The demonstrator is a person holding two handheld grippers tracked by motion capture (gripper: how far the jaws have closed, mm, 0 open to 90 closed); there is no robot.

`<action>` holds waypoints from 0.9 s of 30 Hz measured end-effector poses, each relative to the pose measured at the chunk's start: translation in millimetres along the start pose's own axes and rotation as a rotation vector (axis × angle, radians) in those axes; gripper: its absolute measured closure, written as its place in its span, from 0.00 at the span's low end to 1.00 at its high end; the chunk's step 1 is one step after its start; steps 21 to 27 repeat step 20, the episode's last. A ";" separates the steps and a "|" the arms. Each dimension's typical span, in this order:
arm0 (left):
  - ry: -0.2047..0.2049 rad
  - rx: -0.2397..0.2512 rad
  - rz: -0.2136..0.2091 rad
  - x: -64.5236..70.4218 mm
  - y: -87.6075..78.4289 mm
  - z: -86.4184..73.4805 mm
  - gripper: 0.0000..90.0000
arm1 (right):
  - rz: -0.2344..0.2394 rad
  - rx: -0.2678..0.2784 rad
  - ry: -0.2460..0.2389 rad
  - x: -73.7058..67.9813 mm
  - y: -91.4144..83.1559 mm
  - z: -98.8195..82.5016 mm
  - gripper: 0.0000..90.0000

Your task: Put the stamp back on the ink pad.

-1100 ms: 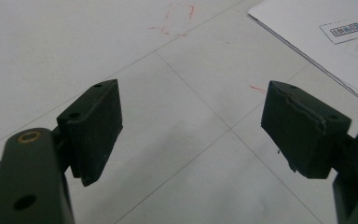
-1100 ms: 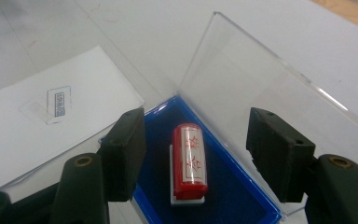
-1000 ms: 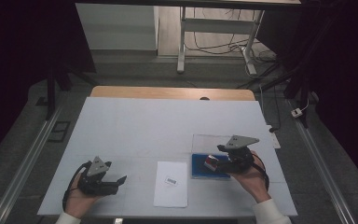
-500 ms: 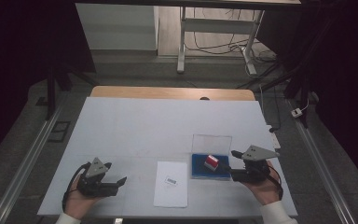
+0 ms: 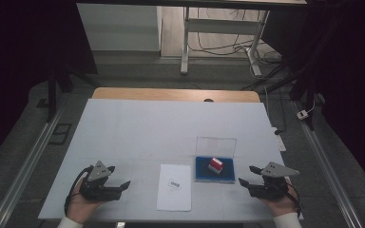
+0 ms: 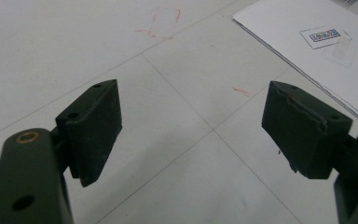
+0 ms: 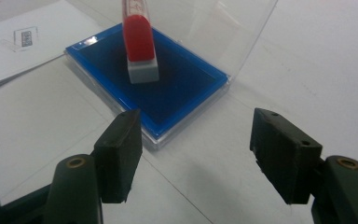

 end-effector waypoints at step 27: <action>0.004 -0.007 0.002 -0.8 0.1 -0.8 0.22 | 0.008 0.003 -0.029 -3.4 3.6 1.4 0.38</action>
Point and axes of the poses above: each handheld gripper's, and its own axes: y roughly forward along the jaws, z roughly out of its top, x roughly to its right, the point moved 7 cm from there along y, roughly forward along the jaws, and after that the axes turned 4 degrees about -z, right-handed, at the moved point
